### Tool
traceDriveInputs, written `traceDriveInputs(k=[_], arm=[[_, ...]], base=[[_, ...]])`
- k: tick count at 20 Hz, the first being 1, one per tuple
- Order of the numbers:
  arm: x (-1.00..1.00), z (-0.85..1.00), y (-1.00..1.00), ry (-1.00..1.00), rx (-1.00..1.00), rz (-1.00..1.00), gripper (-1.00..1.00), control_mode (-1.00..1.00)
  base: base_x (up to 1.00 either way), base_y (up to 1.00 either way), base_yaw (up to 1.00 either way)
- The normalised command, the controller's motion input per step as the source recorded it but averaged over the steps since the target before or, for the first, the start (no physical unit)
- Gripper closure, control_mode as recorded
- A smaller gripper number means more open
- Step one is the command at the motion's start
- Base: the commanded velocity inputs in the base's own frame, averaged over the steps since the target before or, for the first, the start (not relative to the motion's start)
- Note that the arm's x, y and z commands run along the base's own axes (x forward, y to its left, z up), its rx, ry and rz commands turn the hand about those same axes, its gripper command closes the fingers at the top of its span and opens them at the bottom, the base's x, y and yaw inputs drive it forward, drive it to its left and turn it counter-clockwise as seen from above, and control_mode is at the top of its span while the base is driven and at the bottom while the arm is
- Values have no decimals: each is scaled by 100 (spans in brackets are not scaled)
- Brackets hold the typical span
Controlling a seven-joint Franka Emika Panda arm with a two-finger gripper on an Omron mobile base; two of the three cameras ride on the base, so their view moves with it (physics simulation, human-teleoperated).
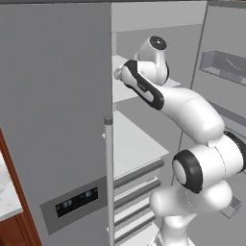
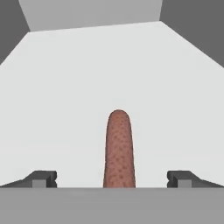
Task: Retrieve the sausage and cheese from the fridge and place them on the cutting board on the counter.
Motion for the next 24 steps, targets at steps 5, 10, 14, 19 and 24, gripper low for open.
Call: traceDriveInputs(k=[5,10,14,19,24], arm=[[21,-36,3,0,0,-2,-100,-100],[21,-41,0,0,0,-3,-100,-100],[3,-12,1,2,0,-1,-100,-100],[0,0,0,1,0,0,100,-100],[0,0,0,0,0,0,100,-100]], base=[[0,0,0],[0,0,0],[0,0,0],[0,0,0],[0,0,0]])
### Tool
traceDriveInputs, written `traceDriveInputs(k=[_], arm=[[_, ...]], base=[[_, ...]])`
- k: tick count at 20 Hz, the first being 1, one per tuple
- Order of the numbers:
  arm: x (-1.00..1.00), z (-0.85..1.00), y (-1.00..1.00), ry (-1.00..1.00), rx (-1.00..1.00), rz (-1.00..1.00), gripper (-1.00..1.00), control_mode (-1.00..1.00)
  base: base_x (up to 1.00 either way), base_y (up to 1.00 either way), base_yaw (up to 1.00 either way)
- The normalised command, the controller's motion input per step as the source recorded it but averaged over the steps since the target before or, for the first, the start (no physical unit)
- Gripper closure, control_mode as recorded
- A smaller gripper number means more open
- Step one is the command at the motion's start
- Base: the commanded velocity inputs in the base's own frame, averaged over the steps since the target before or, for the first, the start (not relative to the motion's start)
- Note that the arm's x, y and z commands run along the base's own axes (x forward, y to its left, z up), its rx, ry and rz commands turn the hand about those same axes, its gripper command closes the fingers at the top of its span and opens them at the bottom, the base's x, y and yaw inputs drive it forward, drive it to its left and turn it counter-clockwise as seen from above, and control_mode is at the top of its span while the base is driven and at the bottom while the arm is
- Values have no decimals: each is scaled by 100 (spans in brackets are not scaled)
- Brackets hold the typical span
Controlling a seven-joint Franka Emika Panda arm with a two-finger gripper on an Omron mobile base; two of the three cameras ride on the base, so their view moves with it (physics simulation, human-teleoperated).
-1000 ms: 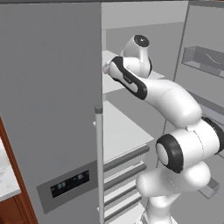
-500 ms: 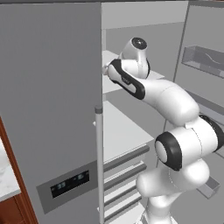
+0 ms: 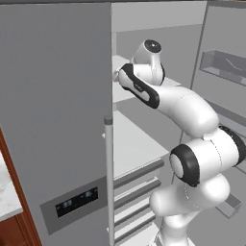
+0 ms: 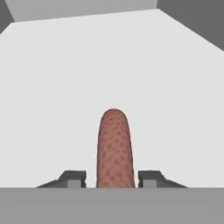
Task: Retrieve the sausage and cheese from the fridge and place them on the cutting board on the counter.
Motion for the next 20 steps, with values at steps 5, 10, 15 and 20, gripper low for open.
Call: traceDriveInputs(k=[5,10,15,20], arm=[[0,-2,0,0,-1,0,100,-100],[-40,9,1,-8,-4,0,100,-100],[-70,44,-2,-8,0,0,100,-100],[-70,71,-9,-1,2,0,100,-100]], base=[[0,0,0],[0,0,0],[0,0,0],[0,0,0]])
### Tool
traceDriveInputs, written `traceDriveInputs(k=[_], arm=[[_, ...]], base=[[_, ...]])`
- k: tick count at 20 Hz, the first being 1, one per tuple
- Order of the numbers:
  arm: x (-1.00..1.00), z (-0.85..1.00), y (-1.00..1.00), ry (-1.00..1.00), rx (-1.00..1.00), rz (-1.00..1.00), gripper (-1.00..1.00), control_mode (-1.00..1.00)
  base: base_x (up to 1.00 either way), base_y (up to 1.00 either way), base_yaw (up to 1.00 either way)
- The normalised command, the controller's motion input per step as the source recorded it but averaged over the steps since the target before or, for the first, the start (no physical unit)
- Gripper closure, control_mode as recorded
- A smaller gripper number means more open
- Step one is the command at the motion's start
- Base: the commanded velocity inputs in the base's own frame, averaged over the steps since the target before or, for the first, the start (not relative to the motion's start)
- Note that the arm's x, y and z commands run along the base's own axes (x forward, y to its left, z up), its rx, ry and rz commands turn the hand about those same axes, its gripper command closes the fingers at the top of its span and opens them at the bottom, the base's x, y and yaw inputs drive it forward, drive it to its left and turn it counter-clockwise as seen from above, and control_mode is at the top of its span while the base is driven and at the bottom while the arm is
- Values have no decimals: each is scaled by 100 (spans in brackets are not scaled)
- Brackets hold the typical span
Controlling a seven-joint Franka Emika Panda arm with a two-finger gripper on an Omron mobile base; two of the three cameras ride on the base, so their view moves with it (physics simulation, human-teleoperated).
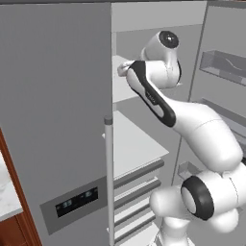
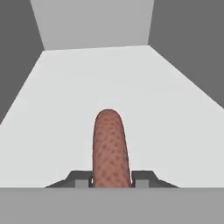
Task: Retrieve the sausage and cheese from the fridge and place them on the cutting board on the counter.
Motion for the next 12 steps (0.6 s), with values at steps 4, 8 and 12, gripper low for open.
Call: traceDriveInputs(k=[4,8,12], arm=[[-93,10,-11,0,0,0,100,-100],[-100,0,-8,0,0,0,100,-100],[-100,0,-9,-1,3,0,100,-100]], base=[[0,0,0],[0,0,0],[0,0,0]])
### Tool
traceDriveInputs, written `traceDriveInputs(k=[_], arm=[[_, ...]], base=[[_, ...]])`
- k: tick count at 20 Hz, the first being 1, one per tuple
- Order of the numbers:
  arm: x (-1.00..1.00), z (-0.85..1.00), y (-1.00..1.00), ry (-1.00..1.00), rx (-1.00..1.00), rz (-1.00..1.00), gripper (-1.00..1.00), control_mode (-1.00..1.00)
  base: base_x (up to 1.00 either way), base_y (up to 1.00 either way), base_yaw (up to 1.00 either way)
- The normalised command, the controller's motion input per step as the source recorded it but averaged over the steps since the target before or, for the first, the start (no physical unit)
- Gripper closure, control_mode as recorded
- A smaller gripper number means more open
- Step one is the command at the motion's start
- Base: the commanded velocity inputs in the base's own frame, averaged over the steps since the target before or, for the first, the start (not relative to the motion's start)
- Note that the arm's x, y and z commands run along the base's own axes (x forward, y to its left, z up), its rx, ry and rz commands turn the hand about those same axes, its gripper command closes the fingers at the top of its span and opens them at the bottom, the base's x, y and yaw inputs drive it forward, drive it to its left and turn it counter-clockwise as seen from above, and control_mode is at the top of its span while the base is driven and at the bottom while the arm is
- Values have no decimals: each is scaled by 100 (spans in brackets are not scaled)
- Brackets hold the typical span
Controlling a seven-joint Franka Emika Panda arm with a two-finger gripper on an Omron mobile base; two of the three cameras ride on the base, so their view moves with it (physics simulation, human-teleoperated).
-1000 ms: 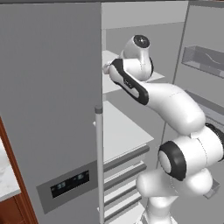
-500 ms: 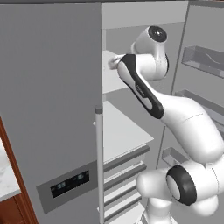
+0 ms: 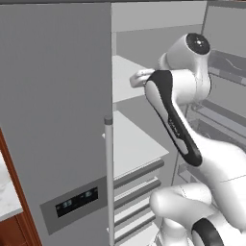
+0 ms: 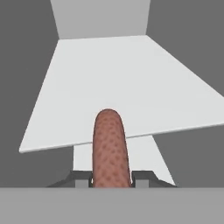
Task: Retrieve the sausage and cheese from the fridge and place them on the cutting board on the counter.
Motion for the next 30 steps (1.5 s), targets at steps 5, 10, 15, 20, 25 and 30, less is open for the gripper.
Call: traceDriveInputs(k=[5,10,15,20,25,30], arm=[[-100,0,-37,-4,9,-6,100,-100],[-76,0,-45,0,4,-14,100,-100],[-51,0,-37,0,2,-15,100,-100],[-41,0,-12,0,0,-7,100,-100],[-63,0,-1,0,0,-5,100,-100],[-1,0,0,0,0,0,100,100]], base=[[0,0,0],[0,0,0],[0,0,0],[0,0,0],[0,0,0],[-5,1,0]])
